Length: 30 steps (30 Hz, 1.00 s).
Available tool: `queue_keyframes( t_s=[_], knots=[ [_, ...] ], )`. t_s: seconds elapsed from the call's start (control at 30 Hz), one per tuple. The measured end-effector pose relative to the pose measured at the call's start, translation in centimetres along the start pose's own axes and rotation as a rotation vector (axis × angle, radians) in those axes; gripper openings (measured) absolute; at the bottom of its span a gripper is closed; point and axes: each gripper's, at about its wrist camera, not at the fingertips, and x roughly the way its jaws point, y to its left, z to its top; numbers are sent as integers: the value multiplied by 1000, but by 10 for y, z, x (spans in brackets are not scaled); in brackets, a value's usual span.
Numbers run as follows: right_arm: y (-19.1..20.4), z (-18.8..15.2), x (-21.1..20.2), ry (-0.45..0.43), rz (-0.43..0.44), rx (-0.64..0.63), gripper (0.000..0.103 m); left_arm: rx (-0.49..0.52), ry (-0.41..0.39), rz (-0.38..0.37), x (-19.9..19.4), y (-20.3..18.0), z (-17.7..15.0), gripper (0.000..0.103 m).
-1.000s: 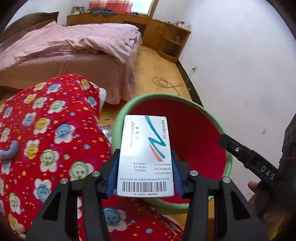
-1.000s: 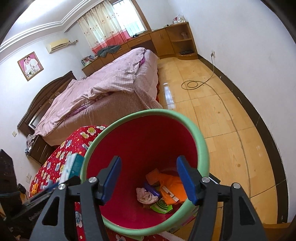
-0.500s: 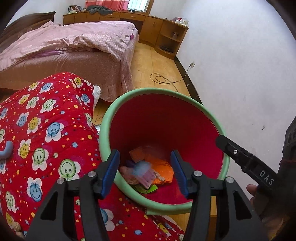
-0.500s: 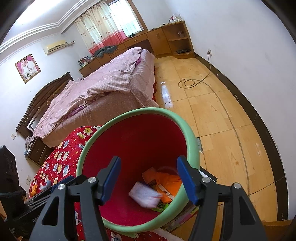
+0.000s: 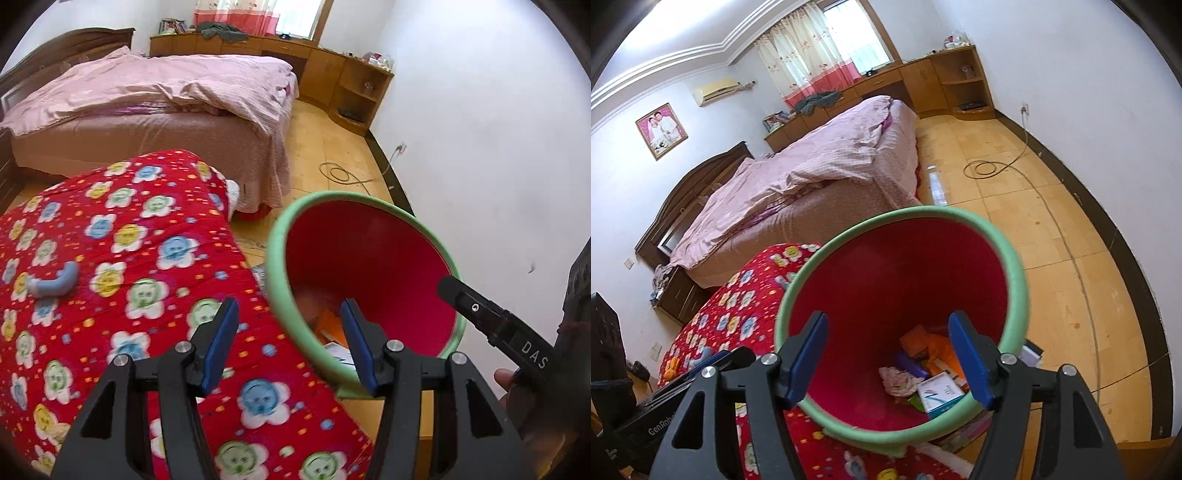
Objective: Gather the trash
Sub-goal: 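Move both tools back over the bedspread toward the orange bag and blue tube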
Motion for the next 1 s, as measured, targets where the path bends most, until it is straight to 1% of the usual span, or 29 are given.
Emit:
queue_keyframes(
  t_s=[0.1,0.17,0.23,0.47,0.53,0.83,1.0],
  knots=[
    [15,-4,-1,5,16,-21,71,-17,-13,9,-11,12,-3,57],
    [24,-7,-2,7,29,-34,75,-32,-23,21,-19,22,-4,57],
    [36,-9,-4,10,44,-51,77,-48,-32,36,-26,32,-7,57],
    [76,-19,-8,28,97,-115,81,-104,-70,77,-60,66,-15,57],
    [87,-23,-9,38,118,-123,82,-112,-79,100,-71,75,-18,57],
    [130,-36,-11,90,181,-164,82,-170,-108,183,-108,116,-27,57],
    [152,-41,-13,105,193,-202,82,-198,-137,242,-127,144,-28,57]
  ],
)
